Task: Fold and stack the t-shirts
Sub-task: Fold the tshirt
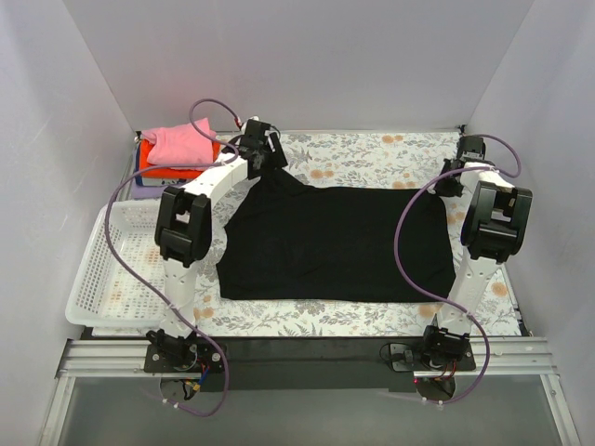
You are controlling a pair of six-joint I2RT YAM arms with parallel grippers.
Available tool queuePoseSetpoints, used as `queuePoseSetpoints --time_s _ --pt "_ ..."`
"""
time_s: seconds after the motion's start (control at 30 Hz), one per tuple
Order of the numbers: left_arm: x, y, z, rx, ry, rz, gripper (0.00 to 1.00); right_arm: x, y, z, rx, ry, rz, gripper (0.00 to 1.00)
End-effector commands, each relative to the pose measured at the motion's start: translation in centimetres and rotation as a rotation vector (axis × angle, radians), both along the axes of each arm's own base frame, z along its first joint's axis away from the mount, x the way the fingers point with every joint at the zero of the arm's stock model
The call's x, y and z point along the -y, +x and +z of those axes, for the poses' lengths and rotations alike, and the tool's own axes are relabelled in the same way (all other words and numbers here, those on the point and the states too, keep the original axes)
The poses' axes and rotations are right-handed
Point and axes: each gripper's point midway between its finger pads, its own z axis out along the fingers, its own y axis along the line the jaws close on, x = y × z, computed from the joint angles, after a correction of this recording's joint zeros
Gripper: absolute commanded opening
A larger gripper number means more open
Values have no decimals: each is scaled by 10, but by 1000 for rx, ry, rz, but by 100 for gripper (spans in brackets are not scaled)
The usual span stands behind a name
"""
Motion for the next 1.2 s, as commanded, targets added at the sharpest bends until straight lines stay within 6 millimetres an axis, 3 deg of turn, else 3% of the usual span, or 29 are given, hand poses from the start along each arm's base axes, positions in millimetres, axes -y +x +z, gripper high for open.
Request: queuePoseSetpoints --time_s 0.0,0.03,0.07,0.2,0.53,0.9,1.03,1.17 --pt "-7 22 -4 14 73 16 69 -6 6 30 79 32 22 1" --pt "-8 31 2 29 76 23 67 -7 6 30 79 36 25 1" --pt "-11 35 -12 12 89 30 63 -9 6 32 84 43 29 1" --pt "-14 57 -18 46 82 54 55 -12 7 33 94 62 34 1" --pt "-34 88 -36 90 119 82 52 -18 4 33 100 87 56 1" --pt "-26 99 -58 79 84 44 34 -23 4 33 103 99 71 1" --pt "-20 98 -59 73 48 36 20 -22 3 33 103 96 71 1" --pt "-17 94 -61 57 26 37 14 -22 3 33 103 96 73 1"
